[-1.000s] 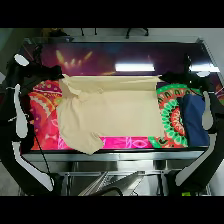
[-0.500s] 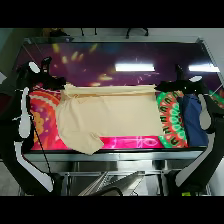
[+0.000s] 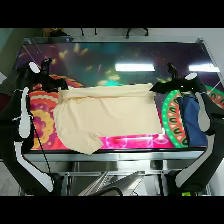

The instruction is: Fold the shirts.

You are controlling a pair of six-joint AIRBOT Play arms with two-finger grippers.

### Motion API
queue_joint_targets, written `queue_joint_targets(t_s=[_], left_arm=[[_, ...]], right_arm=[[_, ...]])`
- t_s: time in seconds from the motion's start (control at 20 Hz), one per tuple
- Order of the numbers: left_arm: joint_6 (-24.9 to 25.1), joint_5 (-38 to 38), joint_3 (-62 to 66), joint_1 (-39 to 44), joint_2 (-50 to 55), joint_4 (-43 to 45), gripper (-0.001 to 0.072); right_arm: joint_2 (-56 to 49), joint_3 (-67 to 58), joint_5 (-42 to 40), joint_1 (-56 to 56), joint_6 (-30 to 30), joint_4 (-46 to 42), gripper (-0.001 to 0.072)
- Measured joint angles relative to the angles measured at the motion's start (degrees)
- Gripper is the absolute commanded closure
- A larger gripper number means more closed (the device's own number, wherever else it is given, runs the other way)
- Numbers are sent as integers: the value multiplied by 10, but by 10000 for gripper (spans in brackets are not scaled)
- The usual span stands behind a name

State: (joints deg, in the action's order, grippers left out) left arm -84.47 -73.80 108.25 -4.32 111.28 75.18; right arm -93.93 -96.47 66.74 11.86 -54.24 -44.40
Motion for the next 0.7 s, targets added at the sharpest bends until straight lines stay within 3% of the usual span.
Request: queue_joint_targets(t_s=[0.05, 0.3, 0.45, 0.7], left_arm=[[-5, -21, 16, -1, 0, -1, 6], [-33, -120, 19, -14, -56, -2, 6], [-40, -141, -105, -18, -145, -2, 7], [-51, -131, -424, -20, -335, -2, 7]], right_arm=[[17, 0, 15, 4, -18, -26, 105], [91, 41, 109, 47, -93, -129, 116], [136, 144, 144, 83, -103, -150, 115], [193, 327, 128, 110, -83, -138, 115]])
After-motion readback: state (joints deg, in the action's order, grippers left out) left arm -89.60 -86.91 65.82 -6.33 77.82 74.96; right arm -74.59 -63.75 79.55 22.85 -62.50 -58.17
